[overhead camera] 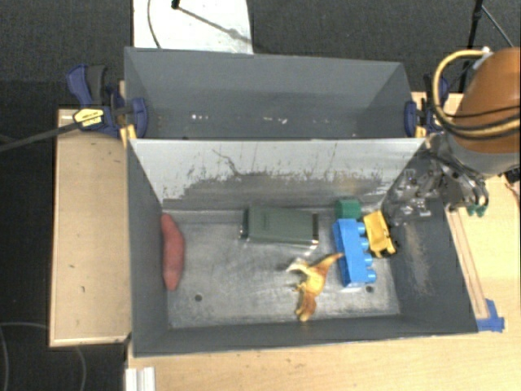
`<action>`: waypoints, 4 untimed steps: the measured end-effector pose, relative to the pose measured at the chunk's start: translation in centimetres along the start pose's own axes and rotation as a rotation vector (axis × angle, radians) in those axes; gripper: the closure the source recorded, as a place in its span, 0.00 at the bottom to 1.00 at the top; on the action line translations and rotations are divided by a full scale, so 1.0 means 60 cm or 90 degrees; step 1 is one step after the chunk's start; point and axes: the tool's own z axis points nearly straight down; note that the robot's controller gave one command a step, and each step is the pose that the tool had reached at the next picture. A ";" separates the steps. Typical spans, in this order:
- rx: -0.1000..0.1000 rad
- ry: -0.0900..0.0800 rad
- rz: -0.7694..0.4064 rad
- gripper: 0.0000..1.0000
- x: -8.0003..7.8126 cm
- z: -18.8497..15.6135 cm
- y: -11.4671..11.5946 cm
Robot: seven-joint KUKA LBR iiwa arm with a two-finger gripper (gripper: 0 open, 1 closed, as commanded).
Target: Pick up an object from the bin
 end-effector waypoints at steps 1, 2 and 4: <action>0.000 -0.001 0.012 1.00 0.005 0.020 -0.008; 0.000 -0.001 0.023 1.00 0.002 0.058 0.011; -0.001 0.004 0.085 1.00 0.006 -0.035 0.094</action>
Offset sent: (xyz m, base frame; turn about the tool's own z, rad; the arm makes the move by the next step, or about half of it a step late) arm -0.0017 0.0083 -0.0375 0.0387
